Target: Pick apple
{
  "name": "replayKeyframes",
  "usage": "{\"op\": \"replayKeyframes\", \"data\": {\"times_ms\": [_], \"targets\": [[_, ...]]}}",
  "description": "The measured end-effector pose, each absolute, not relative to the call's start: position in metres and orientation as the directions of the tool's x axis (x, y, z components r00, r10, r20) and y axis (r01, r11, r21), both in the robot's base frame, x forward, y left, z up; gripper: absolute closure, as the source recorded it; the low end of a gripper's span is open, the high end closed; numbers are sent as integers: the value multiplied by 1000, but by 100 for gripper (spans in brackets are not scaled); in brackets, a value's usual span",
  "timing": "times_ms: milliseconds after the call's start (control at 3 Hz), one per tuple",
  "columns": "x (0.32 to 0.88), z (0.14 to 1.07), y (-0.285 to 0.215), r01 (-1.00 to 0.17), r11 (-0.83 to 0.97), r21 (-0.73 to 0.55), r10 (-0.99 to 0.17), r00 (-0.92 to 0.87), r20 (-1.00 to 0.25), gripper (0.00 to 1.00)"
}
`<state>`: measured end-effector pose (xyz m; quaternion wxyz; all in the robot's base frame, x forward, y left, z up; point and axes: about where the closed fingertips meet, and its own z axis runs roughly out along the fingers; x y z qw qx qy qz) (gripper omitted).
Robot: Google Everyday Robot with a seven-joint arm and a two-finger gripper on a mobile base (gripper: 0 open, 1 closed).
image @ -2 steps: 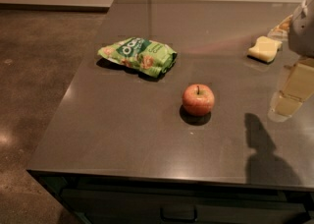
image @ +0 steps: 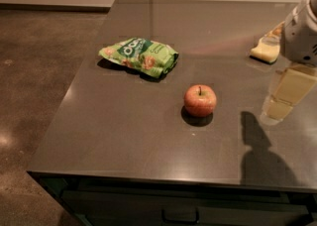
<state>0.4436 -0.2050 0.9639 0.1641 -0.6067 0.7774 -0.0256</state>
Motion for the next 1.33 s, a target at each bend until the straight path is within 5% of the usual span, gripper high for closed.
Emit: {"op": "replayKeyframes", "data": {"times_ms": [1333], "targets": [[492,883,-137,-930,324,-175,-901,-248,-356,0]]}}
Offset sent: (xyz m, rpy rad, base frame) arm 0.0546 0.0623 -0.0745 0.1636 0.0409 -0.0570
